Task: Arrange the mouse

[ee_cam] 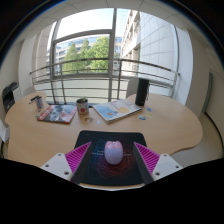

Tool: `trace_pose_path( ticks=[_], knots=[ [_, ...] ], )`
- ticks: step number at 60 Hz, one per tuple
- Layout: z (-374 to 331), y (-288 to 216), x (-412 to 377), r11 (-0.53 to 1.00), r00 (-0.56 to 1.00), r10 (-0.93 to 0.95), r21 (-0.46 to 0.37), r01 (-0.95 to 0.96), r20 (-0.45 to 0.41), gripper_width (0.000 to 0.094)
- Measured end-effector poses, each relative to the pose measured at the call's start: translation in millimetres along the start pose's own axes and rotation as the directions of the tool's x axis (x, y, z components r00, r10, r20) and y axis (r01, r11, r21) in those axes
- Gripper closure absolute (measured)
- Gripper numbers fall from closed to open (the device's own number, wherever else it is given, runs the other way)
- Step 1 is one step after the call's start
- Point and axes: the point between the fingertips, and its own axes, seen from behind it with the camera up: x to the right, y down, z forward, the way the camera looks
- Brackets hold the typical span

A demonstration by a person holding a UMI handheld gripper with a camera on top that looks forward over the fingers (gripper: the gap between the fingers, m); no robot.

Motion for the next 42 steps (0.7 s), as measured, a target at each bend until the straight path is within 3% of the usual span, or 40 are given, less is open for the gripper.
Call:
trace_pose_path(
  ticks=[22,42],
  knots=[
    [-182,22,-11,0.999,0.998,0.025,0.047,-0.022,-0.057,0.0091],
    [-216,31,-12,0.999,0.998,0.006,0.046,-0.003,-0.070,0.0091]
  ],
)
